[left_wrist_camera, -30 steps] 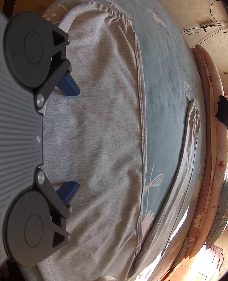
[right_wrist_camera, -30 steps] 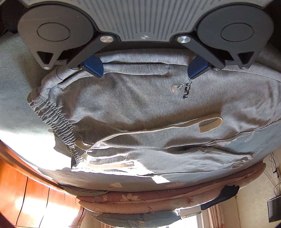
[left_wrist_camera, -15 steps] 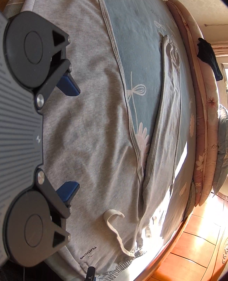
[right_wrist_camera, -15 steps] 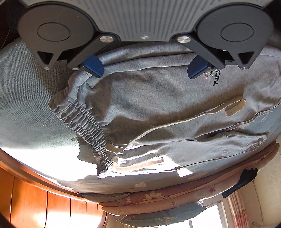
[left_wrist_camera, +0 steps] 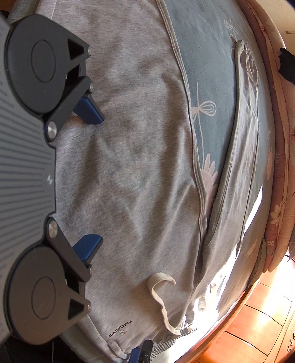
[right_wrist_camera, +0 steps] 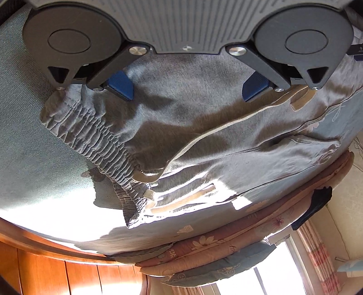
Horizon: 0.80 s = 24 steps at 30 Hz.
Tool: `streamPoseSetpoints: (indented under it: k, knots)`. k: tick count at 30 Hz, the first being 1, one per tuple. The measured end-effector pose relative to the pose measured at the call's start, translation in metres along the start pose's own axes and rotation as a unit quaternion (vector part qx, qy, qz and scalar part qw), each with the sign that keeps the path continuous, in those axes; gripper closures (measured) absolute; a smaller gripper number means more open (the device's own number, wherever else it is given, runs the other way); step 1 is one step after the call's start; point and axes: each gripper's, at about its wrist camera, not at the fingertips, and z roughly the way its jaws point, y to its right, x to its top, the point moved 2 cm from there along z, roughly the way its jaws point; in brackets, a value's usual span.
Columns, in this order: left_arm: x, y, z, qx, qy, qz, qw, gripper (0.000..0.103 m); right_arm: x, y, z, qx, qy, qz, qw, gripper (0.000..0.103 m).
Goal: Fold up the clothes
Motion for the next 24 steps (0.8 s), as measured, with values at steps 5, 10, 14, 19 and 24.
streamPoseSetpoints:
  k: [5,10,14,19,24]
  knots:
    - [0.002,-0.003,0.0,-0.007,0.003,-0.014,0.9999,0.001,-0.011,-0.001,-0.007,-0.001,-0.01,-0.027,1.0,0.0]
    - [0.0,-0.005,-0.001,-0.014,0.005,-0.009,0.9999,0.001,-0.01,-0.005,-0.004,-0.014,-0.02,-0.036,0.999,0.0]
    - [-0.002,-0.011,-0.003,-0.028,0.018,-0.025,0.9991,0.001,-0.012,-0.005,-0.005,-0.017,-0.008,-0.029,0.999,0.0]
    - [-0.002,-0.013,-0.005,-0.039,0.023,-0.03,0.9985,0.001,-0.016,-0.014,-0.003,-0.036,-0.016,-0.069,0.997,0.0]
    - [-0.004,-0.016,-0.006,-0.044,0.036,-0.044,0.9974,0.001,-0.019,-0.019,-0.002,-0.055,-0.007,-0.079,0.995,0.0]
